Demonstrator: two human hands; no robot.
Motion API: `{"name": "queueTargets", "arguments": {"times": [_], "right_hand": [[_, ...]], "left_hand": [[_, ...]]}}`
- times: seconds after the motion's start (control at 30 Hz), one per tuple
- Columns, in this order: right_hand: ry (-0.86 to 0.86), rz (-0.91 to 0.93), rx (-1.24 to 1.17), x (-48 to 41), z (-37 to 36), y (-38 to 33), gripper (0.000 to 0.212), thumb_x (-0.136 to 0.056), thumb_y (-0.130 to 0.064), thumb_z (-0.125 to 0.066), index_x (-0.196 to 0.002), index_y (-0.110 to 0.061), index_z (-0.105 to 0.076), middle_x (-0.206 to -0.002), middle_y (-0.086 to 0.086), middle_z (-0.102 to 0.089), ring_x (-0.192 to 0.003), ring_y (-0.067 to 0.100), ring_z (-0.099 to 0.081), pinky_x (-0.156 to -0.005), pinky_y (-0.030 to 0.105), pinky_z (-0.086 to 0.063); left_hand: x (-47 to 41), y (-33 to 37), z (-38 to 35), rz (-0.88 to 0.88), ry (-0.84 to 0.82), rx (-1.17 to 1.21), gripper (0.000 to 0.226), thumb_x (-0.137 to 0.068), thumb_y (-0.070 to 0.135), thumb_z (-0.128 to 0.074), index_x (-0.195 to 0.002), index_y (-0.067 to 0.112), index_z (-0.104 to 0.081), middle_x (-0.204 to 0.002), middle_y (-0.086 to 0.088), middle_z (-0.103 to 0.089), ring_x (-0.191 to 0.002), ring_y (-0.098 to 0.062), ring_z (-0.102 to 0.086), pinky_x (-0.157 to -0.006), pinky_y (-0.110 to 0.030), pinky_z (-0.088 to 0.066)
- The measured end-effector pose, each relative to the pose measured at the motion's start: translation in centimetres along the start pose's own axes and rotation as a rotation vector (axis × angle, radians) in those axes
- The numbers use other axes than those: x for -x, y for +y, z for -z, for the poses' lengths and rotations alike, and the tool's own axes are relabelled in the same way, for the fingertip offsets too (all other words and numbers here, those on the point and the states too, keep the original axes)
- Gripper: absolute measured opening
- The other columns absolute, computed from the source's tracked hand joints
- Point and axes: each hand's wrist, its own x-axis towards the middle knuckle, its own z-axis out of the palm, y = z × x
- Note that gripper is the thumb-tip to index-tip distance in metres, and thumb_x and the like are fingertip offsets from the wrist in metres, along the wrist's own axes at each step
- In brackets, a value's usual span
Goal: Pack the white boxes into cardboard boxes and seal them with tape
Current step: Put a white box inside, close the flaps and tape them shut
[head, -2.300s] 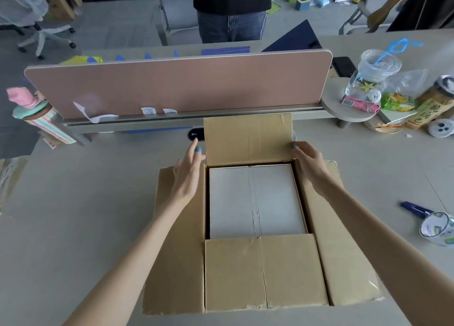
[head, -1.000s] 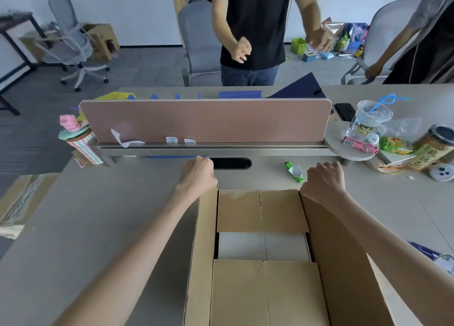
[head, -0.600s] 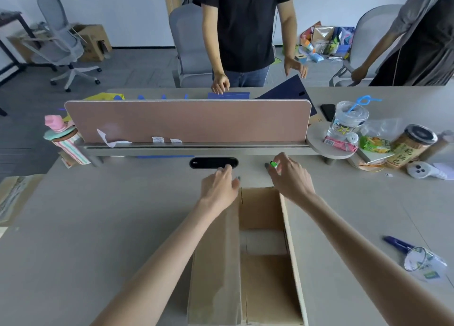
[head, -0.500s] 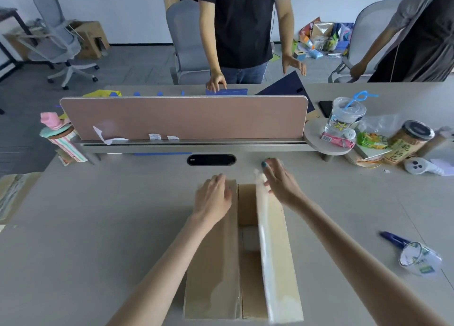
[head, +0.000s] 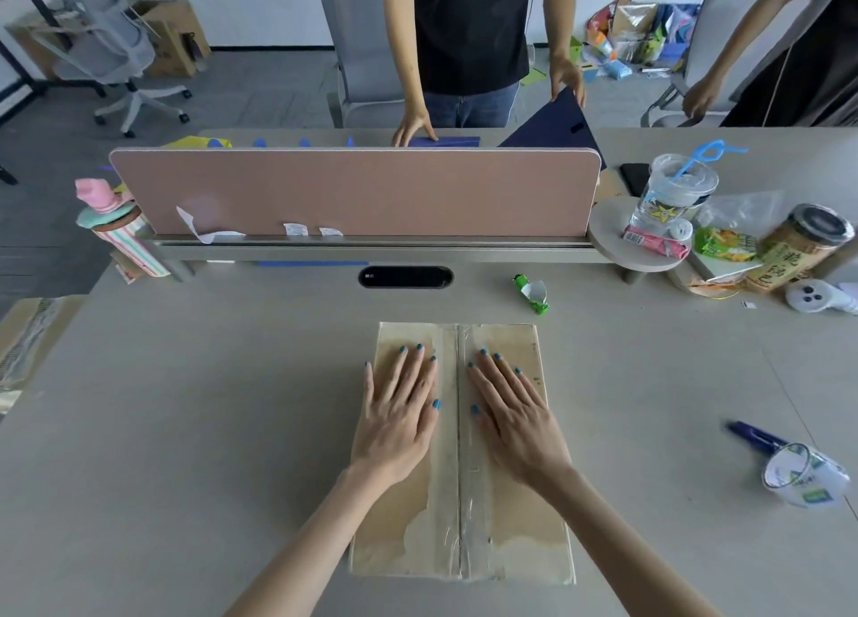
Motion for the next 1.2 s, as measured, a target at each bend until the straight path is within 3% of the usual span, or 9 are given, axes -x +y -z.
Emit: {"name": "queueTargets", "arguments": {"times": [0.27, 0.6, 0.87, 1.03, 1.2], "right_hand": [[0.003, 0.021, 0.066, 0.4, 0.5, 2.3, 0.057, -0.105, -0.044, -0.028, -0.155, -0.019, -0.023, -0.163, 0.001, -0.015, -0.151, 0.016, -0.009, -0.123, 0.038, -0.015], [-0.066, 0.01, 0.089, 0.1, 3.4, 10.1, 0.057, -0.104, -0.046, -0.025, -0.156, -0.022, -0.02, -0.164, -0.002, -0.013, -0.151, 0.014, -0.006, -0.122, 0.04, -0.016], [-0.028, -0.014, 0.065, 0.0, 4.4, 13.1, 0.058, -0.104, -0.046, -0.028, -0.156, -0.024, -0.02, -0.164, -0.005, -0.014, -0.151, 0.012, -0.008, -0.123, 0.039, -0.016], [0.045, -0.028, 0.026, 0.3, 4.3, 12.9, 0.055, -0.103, -0.043, -0.033, -0.151, -0.016, -0.037, -0.16, -0.001, -0.029, -0.149, 0.015, -0.022, -0.12, 0.038, -0.023], [0.109, 0.021, 0.028, 2.9, 6.2, 14.0, 0.041, -0.096, -0.03, -0.049, -0.134, -0.016, -0.053, -0.146, -0.002, -0.049, -0.132, 0.018, -0.046, -0.104, 0.034, -0.044]], "left_hand": [[-1.0, 2.1, -0.8, -0.011, 0.014, -0.024, 0.059, -0.103, 0.042, -0.021, -0.157, 0.019, -0.021, -0.165, -0.004, -0.01, -0.153, -0.022, -0.007, -0.117, -0.061, -0.017], [-5.5, 8.9, -2.1, -0.006, 0.004, 0.039, 0.061, -0.102, 0.041, -0.023, -0.158, 0.016, -0.016, -0.165, -0.007, -0.006, -0.153, -0.025, -0.001, -0.118, -0.062, -0.011], [-8.1, 11.2, -2.5, -0.044, -0.035, 0.041, 0.061, -0.103, 0.042, -0.017, -0.158, 0.016, -0.012, -0.165, -0.008, -0.003, -0.153, -0.027, 0.001, -0.12, -0.059, -0.006], [-8.4, 10.6, -1.7, -0.116, -0.051, 0.1, 0.06, -0.101, 0.04, -0.019, -0.154, 0.016, -0.03, -0.163, -0.006, -0.018, -0.151, -0.026, -0.016, -0.119, -0.05, -0.004], [-7.1, 12.2, 0.4, -0.178, -0.001, 0.269, 0.061, -0.099, 0.039, -0.013, -0.155, 0.021, -0.029, -0.164, 0.004, -0.012, -0.152, -0.012, -0.005, -0.123, -0.037, 0.006]]}}
